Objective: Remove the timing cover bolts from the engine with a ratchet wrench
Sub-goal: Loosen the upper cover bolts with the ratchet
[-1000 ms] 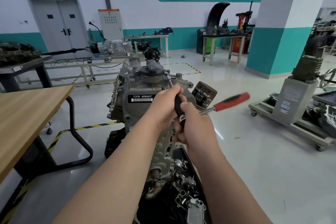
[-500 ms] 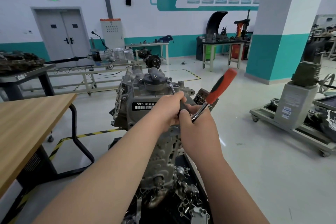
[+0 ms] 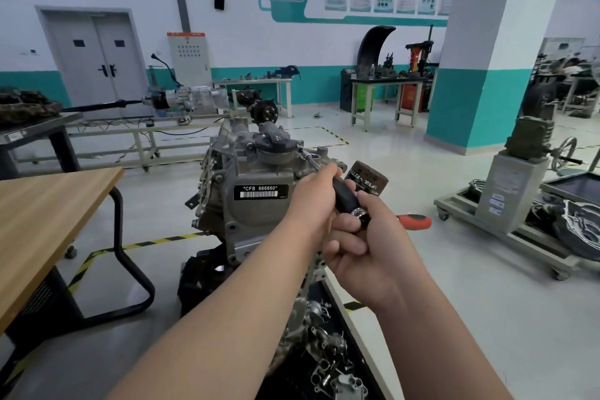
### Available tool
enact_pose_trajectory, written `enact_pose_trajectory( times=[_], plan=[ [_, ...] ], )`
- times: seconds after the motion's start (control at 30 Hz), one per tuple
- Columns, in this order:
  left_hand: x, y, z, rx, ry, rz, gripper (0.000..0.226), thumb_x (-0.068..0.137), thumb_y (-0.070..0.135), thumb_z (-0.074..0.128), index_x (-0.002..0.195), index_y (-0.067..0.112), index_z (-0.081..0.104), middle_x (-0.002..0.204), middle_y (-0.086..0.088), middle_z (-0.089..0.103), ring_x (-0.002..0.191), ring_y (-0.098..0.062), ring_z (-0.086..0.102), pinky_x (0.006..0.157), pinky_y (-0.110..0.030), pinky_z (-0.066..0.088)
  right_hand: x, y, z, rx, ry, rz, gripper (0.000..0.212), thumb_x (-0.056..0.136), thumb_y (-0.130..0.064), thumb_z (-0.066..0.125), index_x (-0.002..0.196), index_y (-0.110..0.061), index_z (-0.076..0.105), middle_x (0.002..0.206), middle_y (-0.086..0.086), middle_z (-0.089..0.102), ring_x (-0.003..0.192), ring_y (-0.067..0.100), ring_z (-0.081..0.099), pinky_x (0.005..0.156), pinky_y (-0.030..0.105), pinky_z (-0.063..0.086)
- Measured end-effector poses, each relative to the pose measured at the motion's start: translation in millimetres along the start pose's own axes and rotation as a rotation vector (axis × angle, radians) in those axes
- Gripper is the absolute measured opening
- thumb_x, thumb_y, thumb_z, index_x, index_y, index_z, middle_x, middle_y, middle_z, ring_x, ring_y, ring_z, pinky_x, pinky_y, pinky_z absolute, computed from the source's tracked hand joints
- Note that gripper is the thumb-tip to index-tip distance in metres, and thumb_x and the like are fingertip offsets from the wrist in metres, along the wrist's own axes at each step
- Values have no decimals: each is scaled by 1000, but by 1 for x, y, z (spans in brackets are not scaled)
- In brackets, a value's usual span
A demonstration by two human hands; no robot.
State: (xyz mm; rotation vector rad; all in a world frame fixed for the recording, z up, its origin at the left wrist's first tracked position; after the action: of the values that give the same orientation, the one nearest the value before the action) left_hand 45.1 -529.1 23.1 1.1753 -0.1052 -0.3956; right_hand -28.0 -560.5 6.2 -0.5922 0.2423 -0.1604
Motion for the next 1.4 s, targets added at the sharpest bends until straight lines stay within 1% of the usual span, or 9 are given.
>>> enact_pose_trajectory(
  times=[0.17, 0.3, 0.4, 0.5, 0.77, 0.9, 1.1, 1.27, 1.4],
  plan=[
    [7, 6, -1, 31, 59, 40, 23, 91, 17, 53, 69, 14, 54, 50, 1, 58, 27, -10, 41, 34, -9, 28, -4, -11, -2, -322, -9, -131, 29, 99, -37, 47, 91, -20, 70, 50, -2, 36, 35, 11, 26, 40, 25, 38],
    [14, -1, 1, -5, 65, 18, 28, 91, 15, 52, 63, 13, 56, 48, 1, 58, 49, -19, 54, 48, -20, 40, -8, -37, -8, -883, 113, -370, 28, 92, -36, 52, 83, -11, 60, 51, -3, 47, 41, 14, 39, 53, 39, 44],
    [15, -4, -1, 41, 98, 14, 36, 89, 13, 52, 53, 10, 57, 44, -2, 55, 36, -15, 47, 43, -15, 39, -14, -54, -5, -1290, 250, -560, 16, 90, -44, 54, 96, -31, 47, 58, -14, 58, 50, 1, 55, 43, 13, 38],
    [9, 1, 0, 68, 128, 8, 29, 90, 11, 53, 62, 7, 53, 39, 0, 53, 27, -11, 45, 30, -10, 30, -25, -55, 6, -1695, 317, -691, 24, 90, -55, 42, 102, -41, 27, 68, -17, 53, 53, -2, 46, 44, 15, 28],
    [4, 4, -9, 181, 233, -2, 27, 88, 21, 61, 62, 16, 59, 38, 9, 54, 33, -7, 49, 28, -10, 27, -28, -43, 21, -1917, 214, -740, 29, 101, -44, 31, 127, -37, 19, 85, -8, 52, 64, 18, 45, 46, 27, 24],
    [2, 5, -9, 231, 250, -29, 22, 86, 24, 60, 66, 15, 59, 50, 2, 59, 40, -11, 52, 39, -15, 36, -22, -41, 15, -1791, 158, -672, 28, 101, -39, 33, 126, -31, 22, 73, -13, 47, 60, 13, 47, 49, 31, 31],
    [1, -5, -2, -88, 138, -38, 34, 102, 30, 45, 74, 11, 51, 50, -2, 58, 41, -22, 60, 64, -33, 49, -12, -29, -4, -1076, 128, -448, 35, 101, -35, 39, 129, -15, 34, 110, 2, 61, 96, 23, 61, 76, 36, 46],
    [-2, -15, -4, -49, 87, -73, 29, 101, 38, 44, 91, 13, 54, 66, 0, 70, 54, -20, 66, 59, -27, 53, -2, -2, -16, -374, 61, -121, 29, 103, -33, 40, 92, -13, 57, 53, -2, 47, 37, 11, 36, 41, 26, 40],
    [-1, -17, -9, 46, 104, -57, 31, 101, 39, 45, 93, 13, 58, 66, 2, 71, 59, -16, 70, 66, -29, 51, -3, 13, -14, 4, -15, 60, 44, 105, -34, 38, 73, -19, 65, 50, -2, 40, 35, 9, 26, 36, 21, 34]
  ],
)
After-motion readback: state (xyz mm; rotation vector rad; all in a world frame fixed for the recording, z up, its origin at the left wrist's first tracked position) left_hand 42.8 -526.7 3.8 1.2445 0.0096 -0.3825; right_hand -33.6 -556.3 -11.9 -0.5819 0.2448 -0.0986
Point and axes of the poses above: each hand's wrist, its own x-axis towards the middle knuckle, its own z-axis out of the palm, y = z × x, the point moved 8 cm from there along x, towards the middle knuckle
